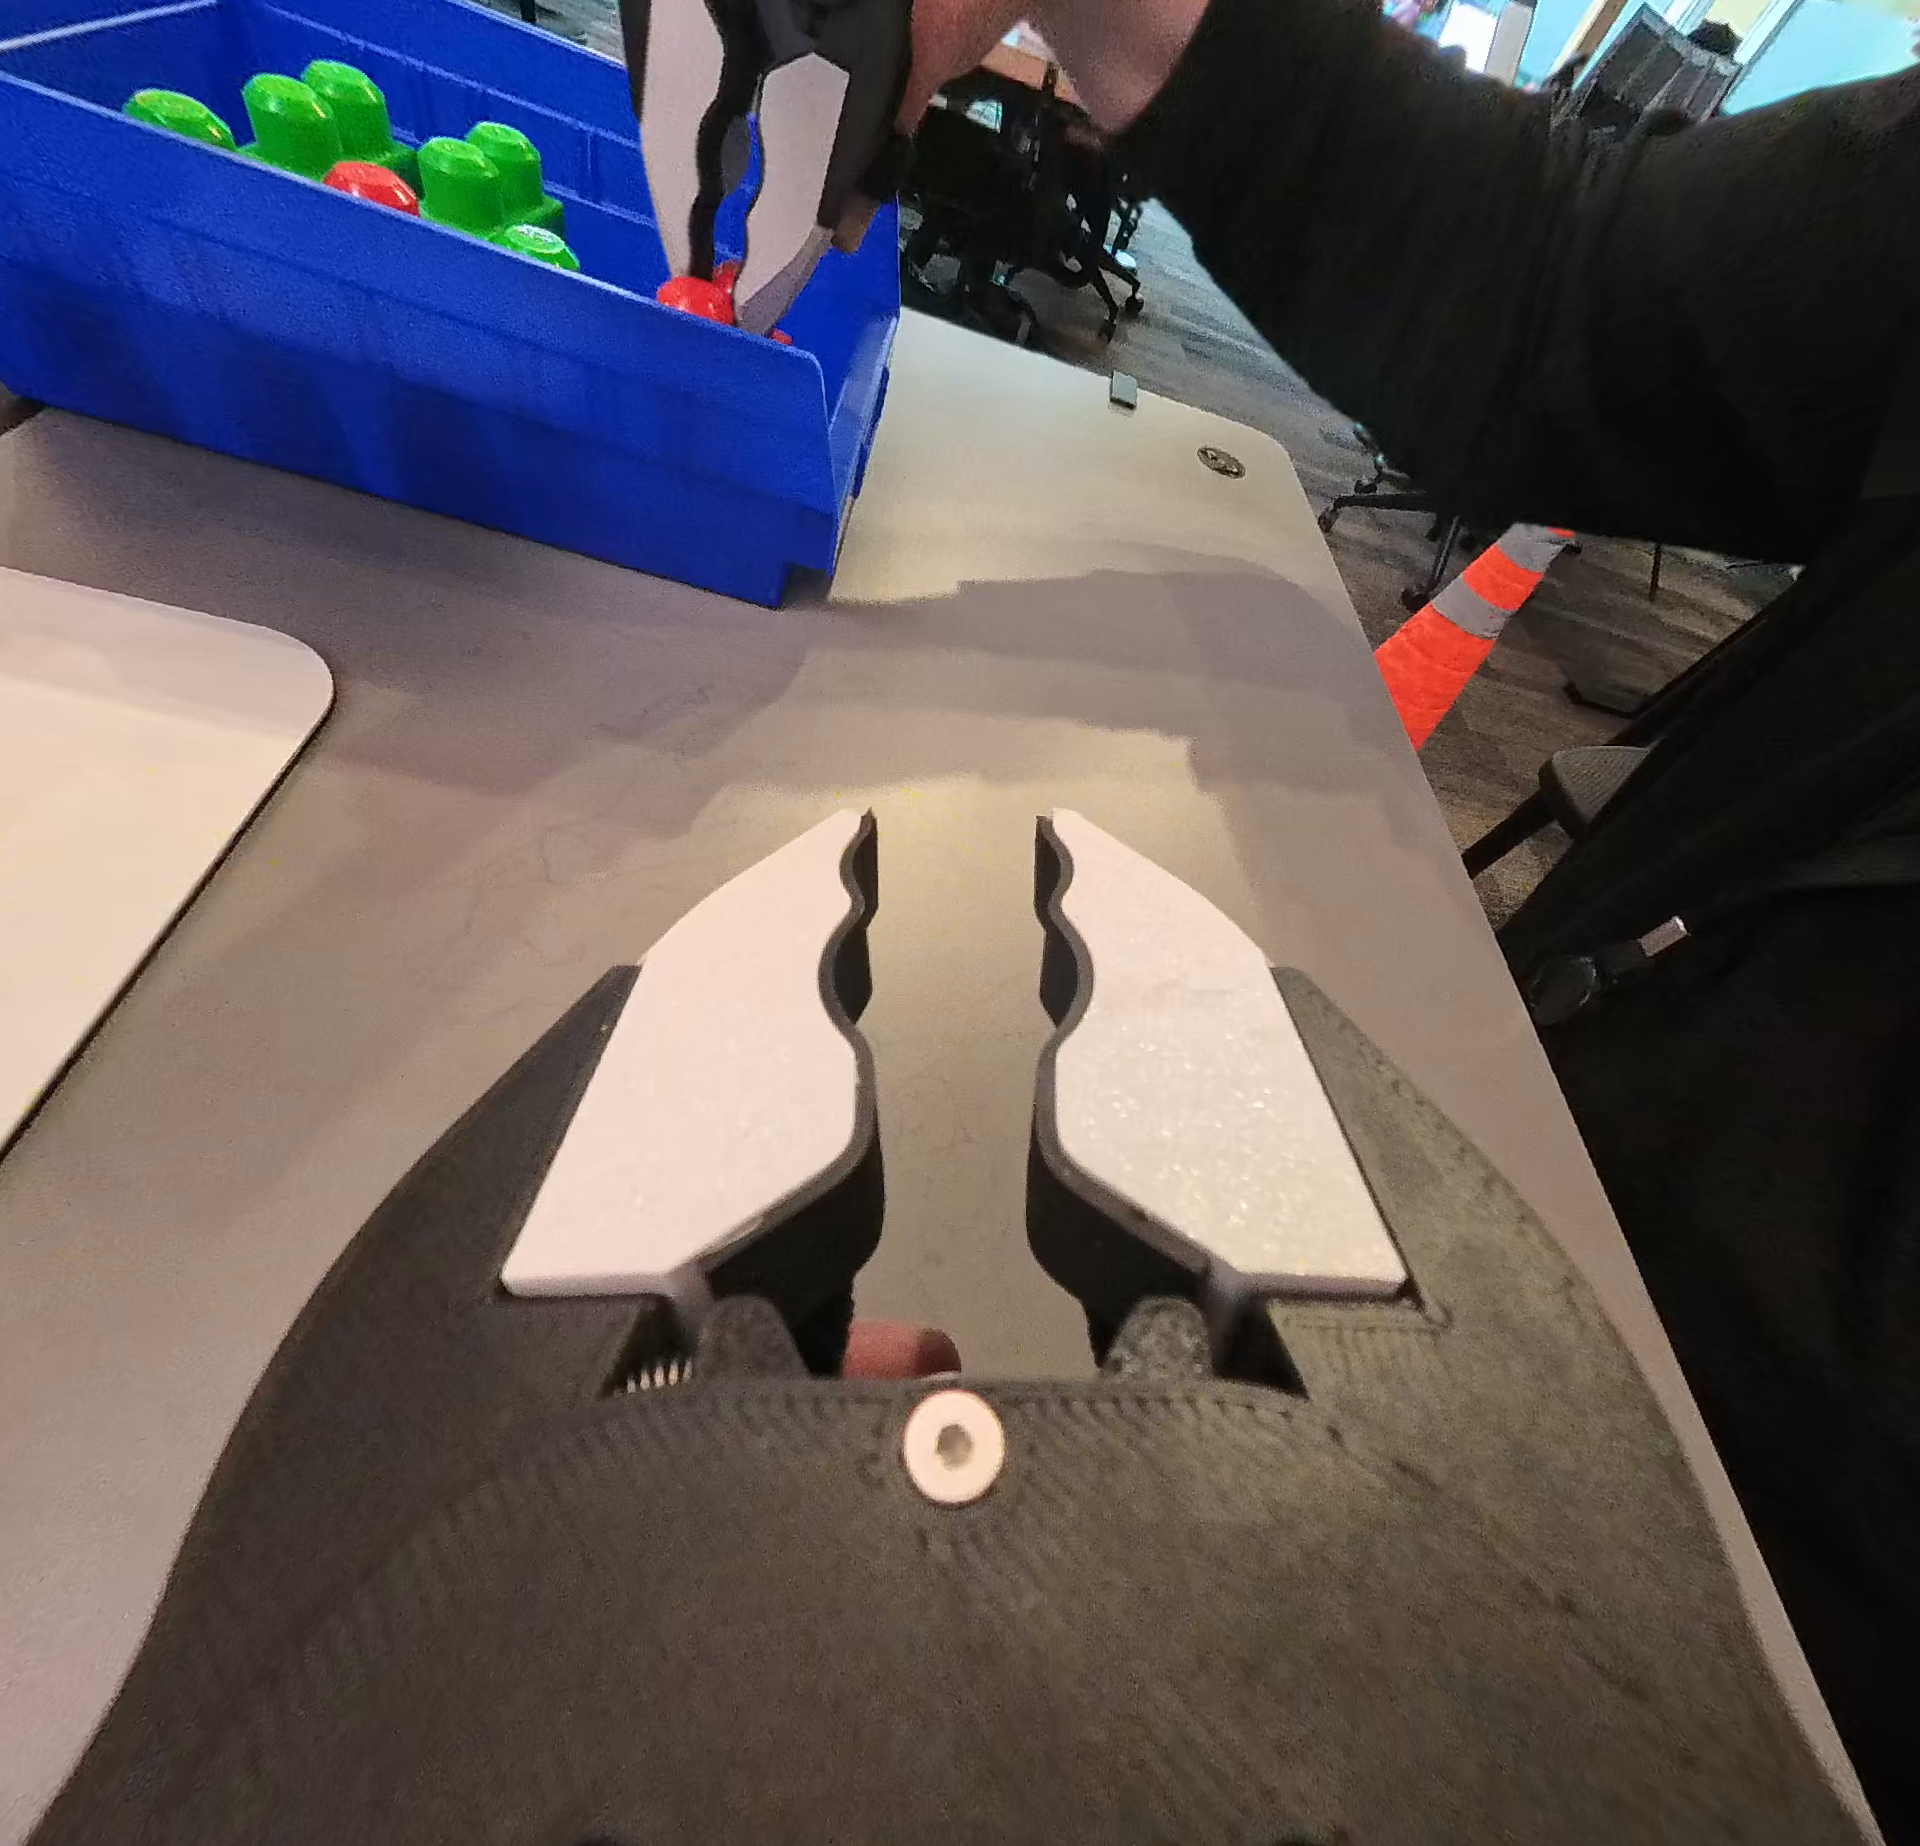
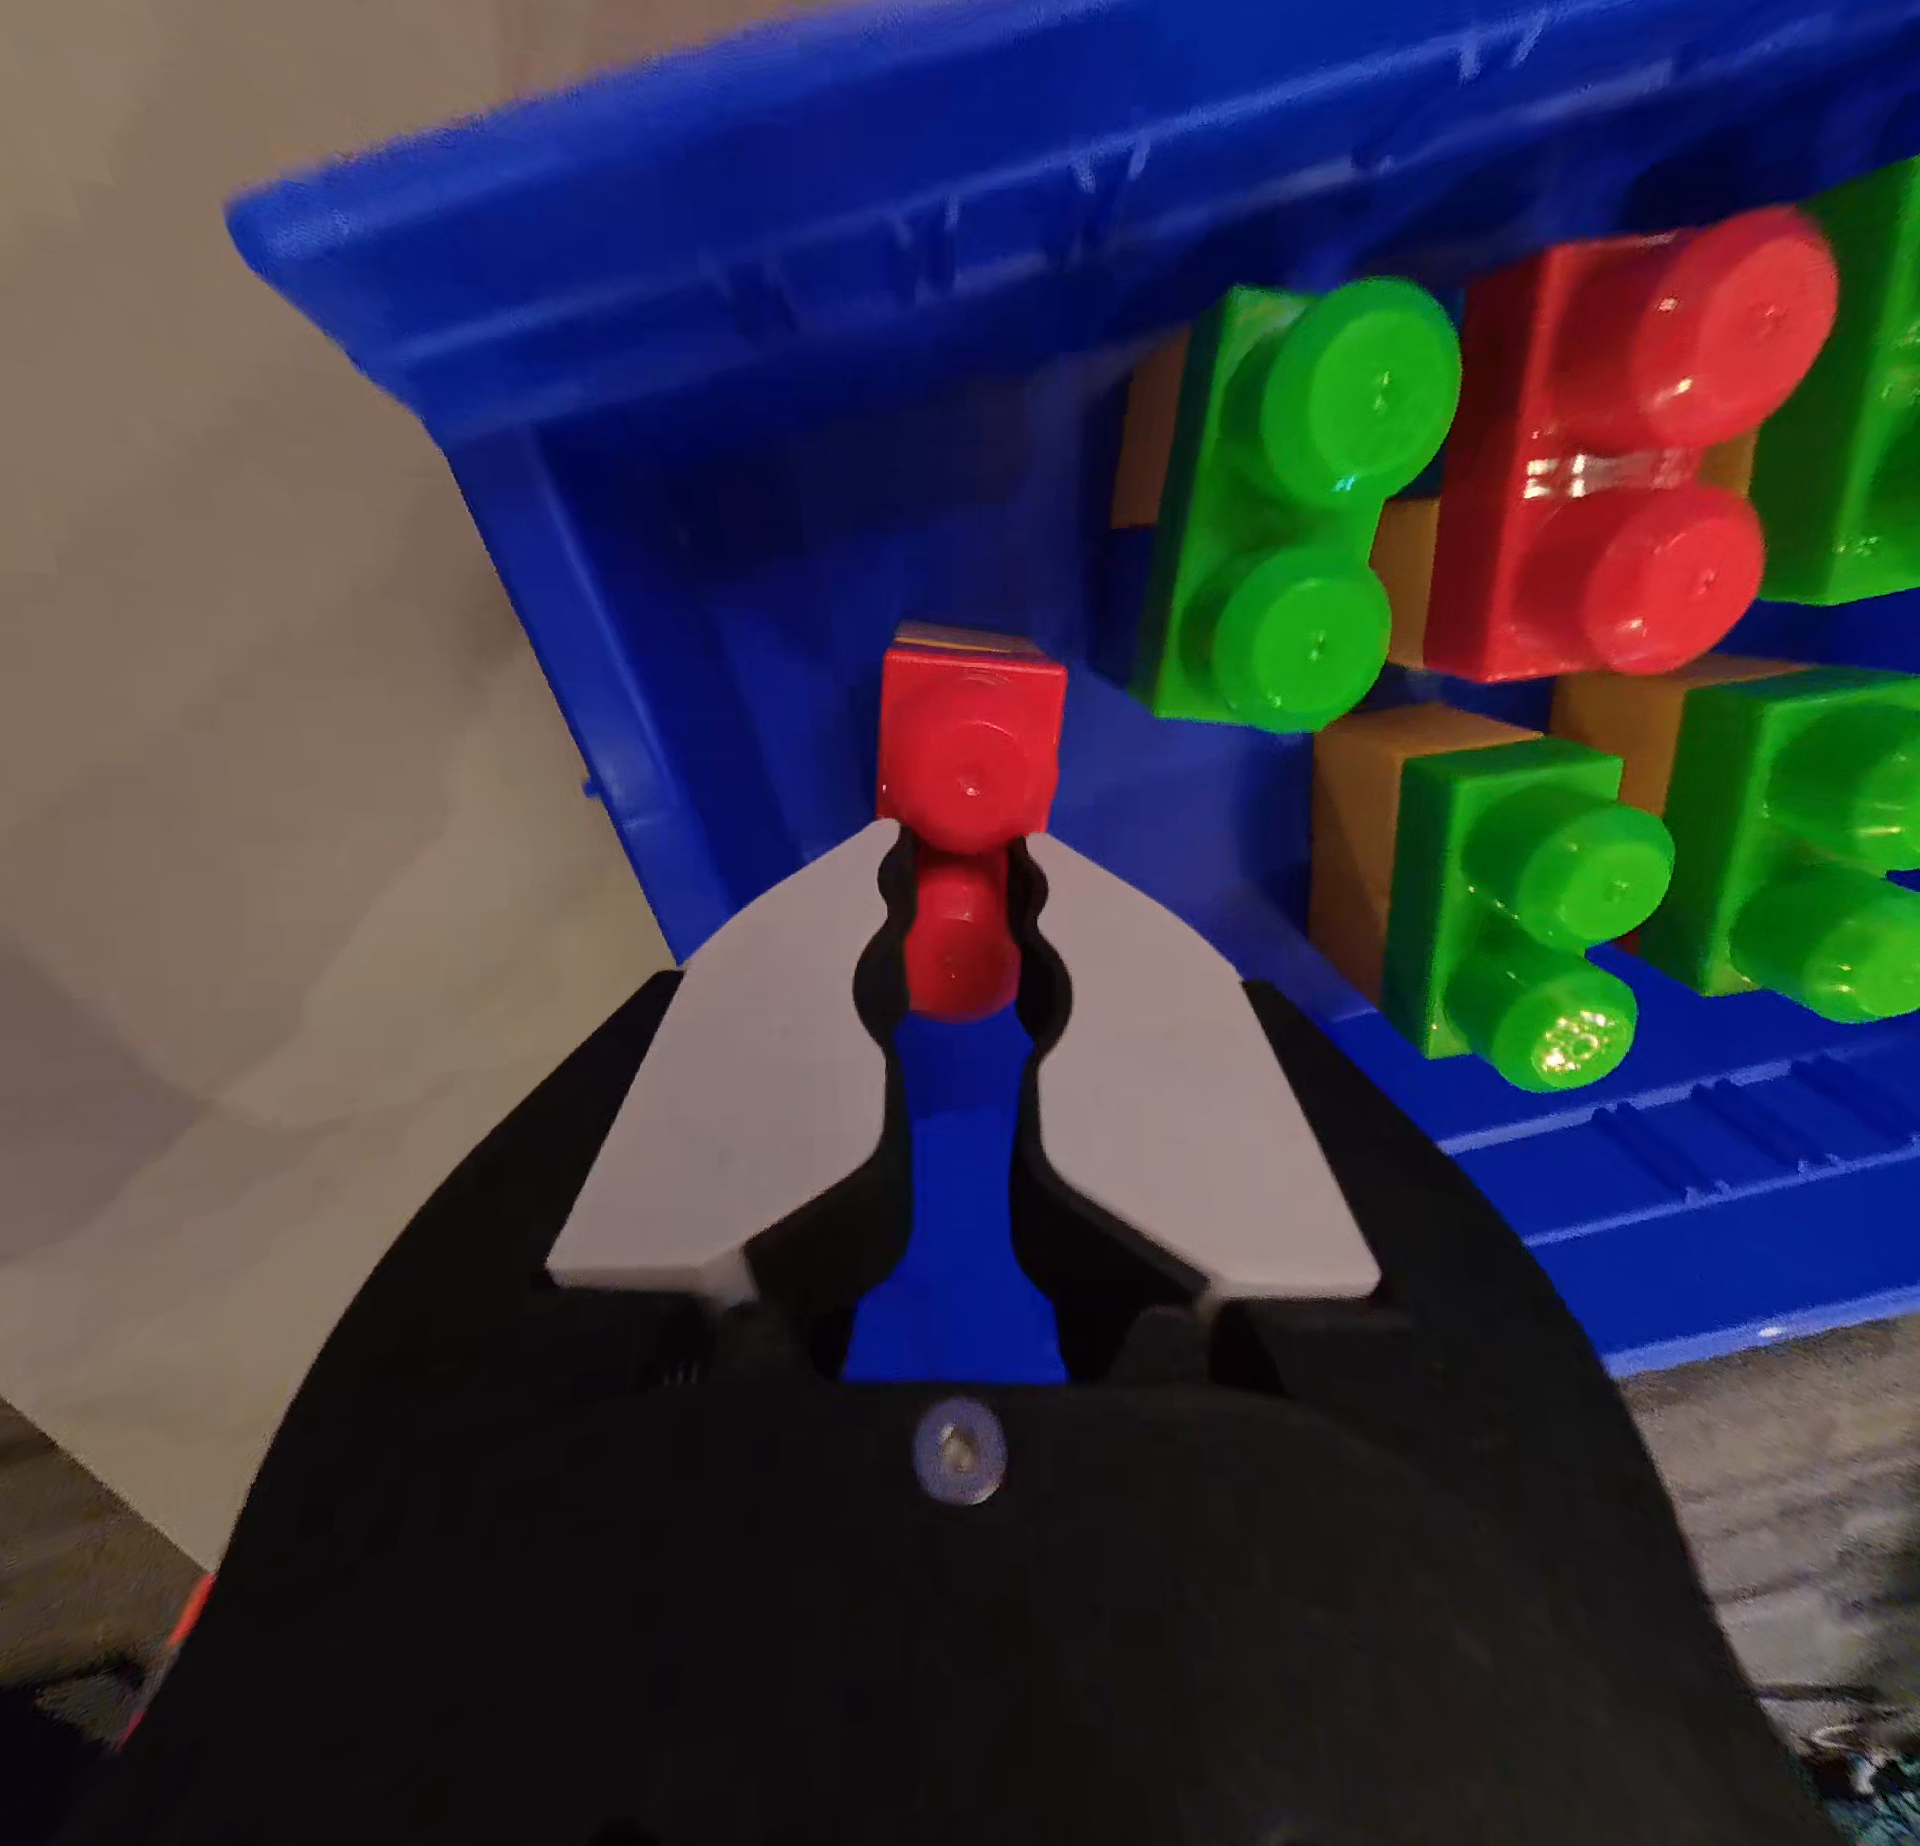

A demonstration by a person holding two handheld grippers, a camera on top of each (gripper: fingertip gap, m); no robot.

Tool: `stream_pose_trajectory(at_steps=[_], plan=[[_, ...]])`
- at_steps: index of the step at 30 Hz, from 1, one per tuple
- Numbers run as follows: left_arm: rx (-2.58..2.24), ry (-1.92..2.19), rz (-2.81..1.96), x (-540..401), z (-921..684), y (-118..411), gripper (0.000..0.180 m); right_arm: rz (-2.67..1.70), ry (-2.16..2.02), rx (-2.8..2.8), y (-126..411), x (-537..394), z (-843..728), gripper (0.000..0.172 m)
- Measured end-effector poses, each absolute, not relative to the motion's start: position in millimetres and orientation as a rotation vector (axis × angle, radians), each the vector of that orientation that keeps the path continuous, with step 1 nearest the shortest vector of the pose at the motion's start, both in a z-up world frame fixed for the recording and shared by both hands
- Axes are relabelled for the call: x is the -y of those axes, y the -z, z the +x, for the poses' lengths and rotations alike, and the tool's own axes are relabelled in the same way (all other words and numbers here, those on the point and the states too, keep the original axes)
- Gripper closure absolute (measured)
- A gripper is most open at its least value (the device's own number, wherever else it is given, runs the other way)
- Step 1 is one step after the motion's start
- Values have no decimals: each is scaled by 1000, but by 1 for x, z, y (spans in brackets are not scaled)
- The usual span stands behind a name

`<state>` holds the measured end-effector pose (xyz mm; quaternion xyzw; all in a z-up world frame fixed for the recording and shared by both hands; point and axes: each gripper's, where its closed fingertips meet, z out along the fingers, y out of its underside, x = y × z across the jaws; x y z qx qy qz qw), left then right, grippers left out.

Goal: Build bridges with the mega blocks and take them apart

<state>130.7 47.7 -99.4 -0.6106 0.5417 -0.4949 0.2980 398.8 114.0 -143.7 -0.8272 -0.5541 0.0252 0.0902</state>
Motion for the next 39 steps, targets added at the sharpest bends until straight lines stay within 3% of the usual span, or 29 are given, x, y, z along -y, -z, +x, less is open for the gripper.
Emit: stream_pose_trajectory(at_steps=[16, 18, 23, 29, 31, 39], plan=[[-1437, 1310, -1628, -50, 130, 101, 152, -2312, 90, 1961, 142, -155, 449, 153], [-1431, 1308, -1627, -51, 129, 99, 152, -2358, 115, 1942, 135, -154, 454, 131], [-1414, 1313, -1631, -56, 127, 98, 152, -2205, -12, 1892, 105, -158, 405, 135], [-1417, 1303, -1638, -55, 127, 100, 152, -2268, -5, 1958, 135, -172, 378, 133], [-1420, 1302, -1634, -55, 128, 100, 152, -2289, -20, 2001, 145, -173, 377, 141], [-1417, 1311, -1640, -56, 126, 101, 152, -2105, 38, 2253, 145, -167, 377, 145]])
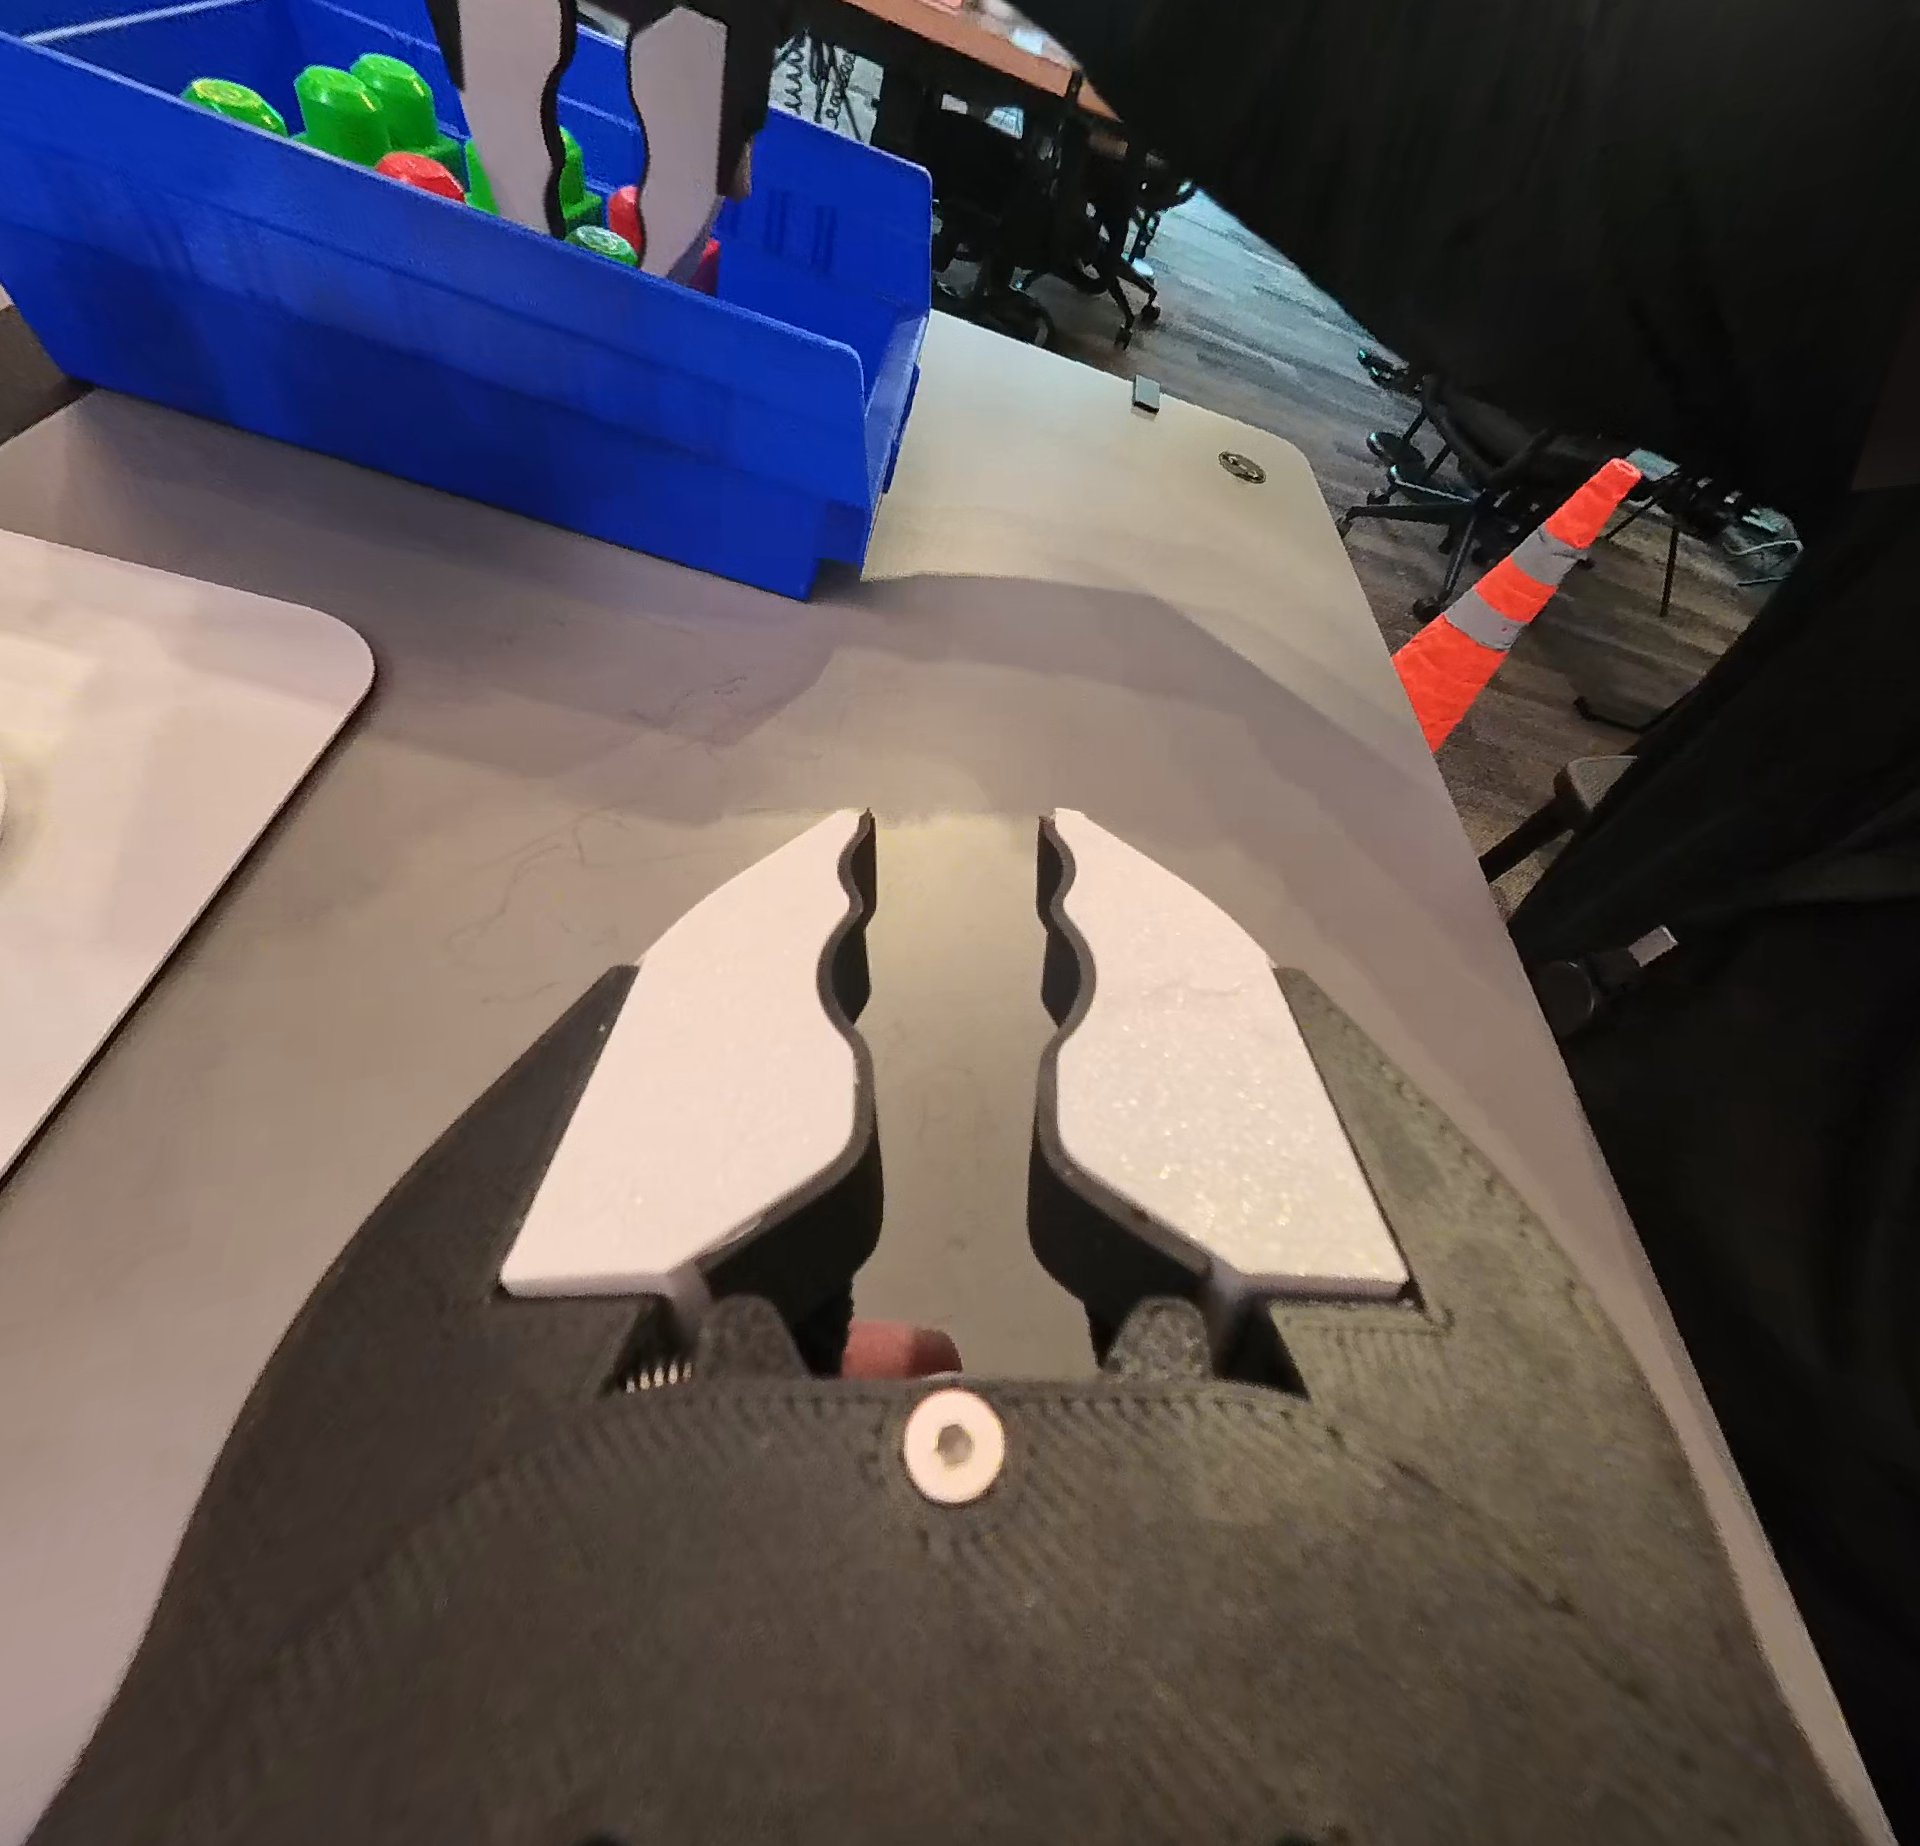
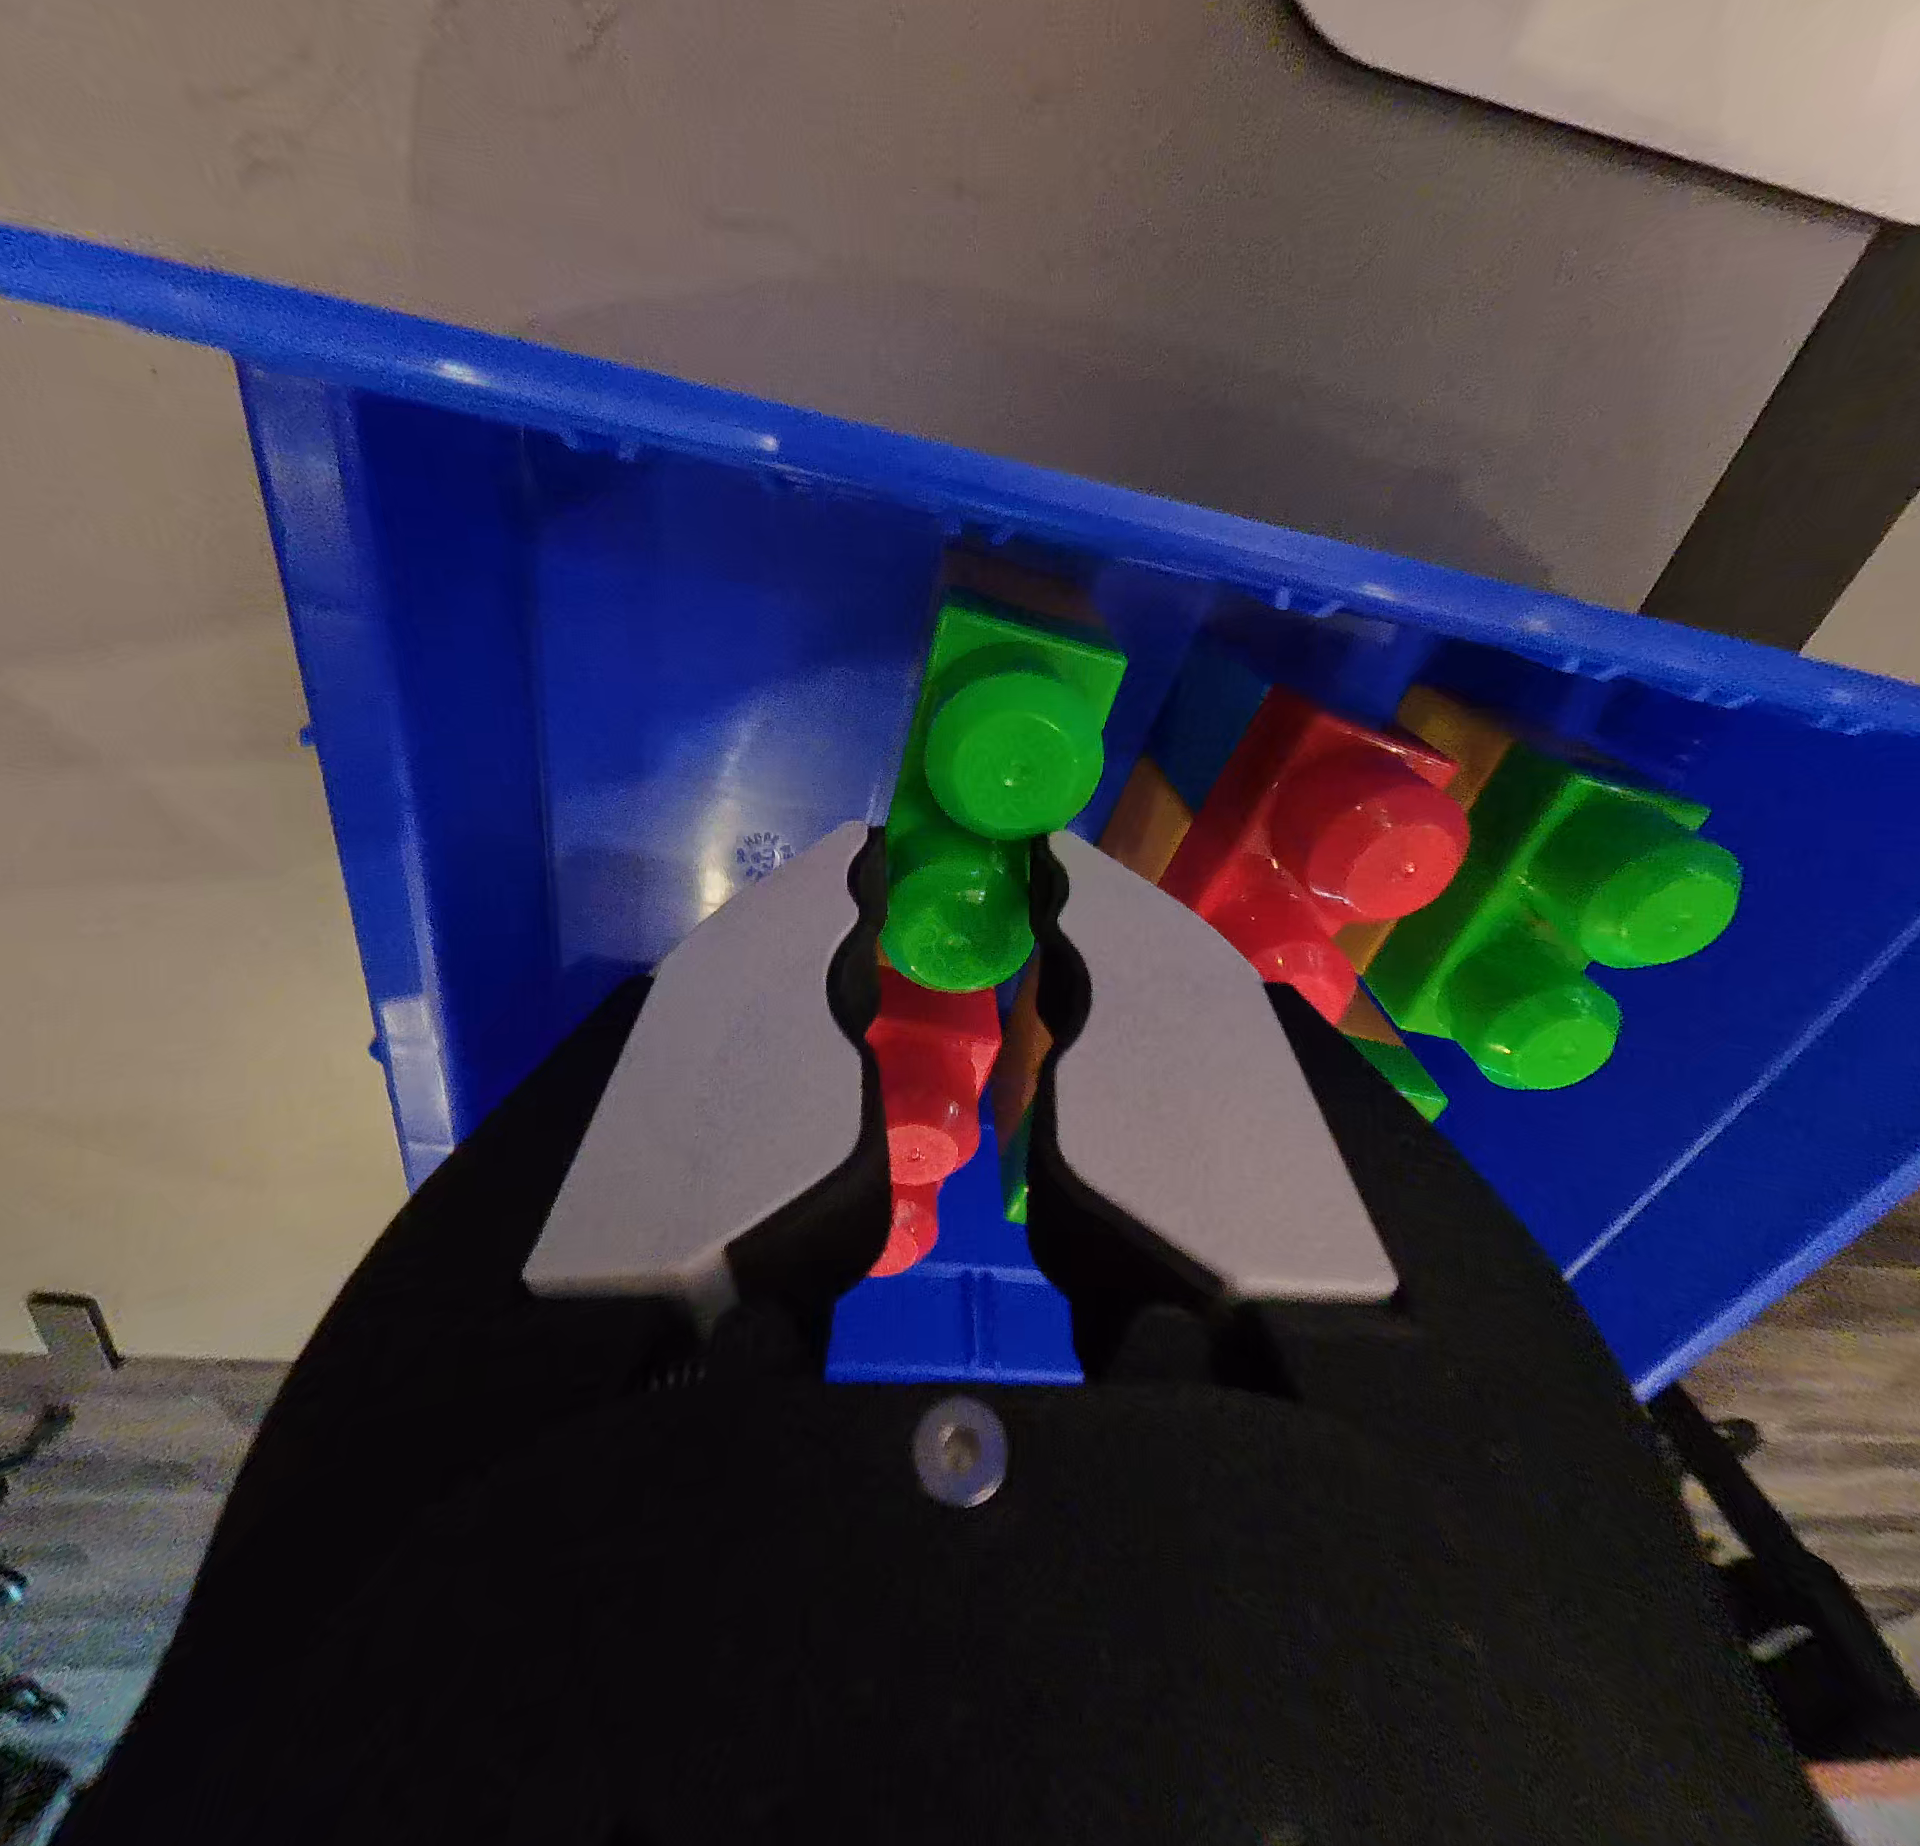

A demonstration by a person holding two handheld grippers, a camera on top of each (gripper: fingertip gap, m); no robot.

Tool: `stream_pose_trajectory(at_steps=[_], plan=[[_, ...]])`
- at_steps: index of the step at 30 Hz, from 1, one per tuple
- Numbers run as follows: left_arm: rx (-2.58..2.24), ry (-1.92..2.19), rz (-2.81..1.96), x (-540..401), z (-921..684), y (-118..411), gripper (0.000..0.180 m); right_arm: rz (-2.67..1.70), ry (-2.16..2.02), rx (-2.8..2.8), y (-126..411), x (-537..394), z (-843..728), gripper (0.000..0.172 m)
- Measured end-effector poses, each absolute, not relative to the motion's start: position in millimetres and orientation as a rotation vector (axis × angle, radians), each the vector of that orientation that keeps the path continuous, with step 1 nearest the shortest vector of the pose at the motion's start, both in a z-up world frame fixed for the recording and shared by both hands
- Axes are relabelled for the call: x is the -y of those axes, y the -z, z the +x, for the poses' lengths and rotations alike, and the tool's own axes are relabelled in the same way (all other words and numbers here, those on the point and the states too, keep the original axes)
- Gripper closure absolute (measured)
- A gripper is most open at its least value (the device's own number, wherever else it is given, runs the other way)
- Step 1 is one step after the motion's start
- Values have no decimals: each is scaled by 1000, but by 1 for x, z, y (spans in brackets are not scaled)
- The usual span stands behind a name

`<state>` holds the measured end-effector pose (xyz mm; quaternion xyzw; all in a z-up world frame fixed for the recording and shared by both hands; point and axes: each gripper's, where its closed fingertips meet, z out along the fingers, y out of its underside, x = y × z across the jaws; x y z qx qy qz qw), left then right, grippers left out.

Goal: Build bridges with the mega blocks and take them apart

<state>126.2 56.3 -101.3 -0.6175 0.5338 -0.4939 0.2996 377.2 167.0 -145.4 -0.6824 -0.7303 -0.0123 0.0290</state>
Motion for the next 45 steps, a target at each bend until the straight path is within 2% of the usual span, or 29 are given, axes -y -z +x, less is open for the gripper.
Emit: stream_pose_trajectory(at_steps=[3, 7, 11, 14, 18, 23, 29, 32, 38, 45], plan=[[-1415, 1314, -1640, -57, 126, 101, 151, -2087, 111, 2305, 146, -169, 380, 144], [-1408, 1306, -1639, -58, 124, 99, 150, -2143, 108, 2214, 134, -171, 382, 107], [-1396, 1253, -1620, -61, 113, 86, 148, -2056, 148, 2054, 88, -166, 381, 117], [-1382, 1140, -1610, -67, 96, 71, 146, -1911, 101, 1972, 53, -140, 359, 146], [-1309, 889, -1642, -90, 50, 53, 144, -1733, 11, 1915, 38, -95, 305, 172], [-1119, 738, -1691, -123, -25, 29, 148, -1586, -204, 1886, 61, -46, 214, 172], [-1091, 443, -1878, -171, -103, 42, 144, -1523, -552, 1719, 97, -31, 119, 172], [-1156, 284, -1965, -191, -121, 58, 143, -1470, -682, 1619, 115, -32, 86, 172], [-1352, 75, -2057, -252, -115, 93, 131, -1312, -612, 1632, 147, -16, 55, 172], [-1555, -377, -2237, -339, -141, 152, 122, -1296, -694, 1575, 144, -18, 72, 172]])
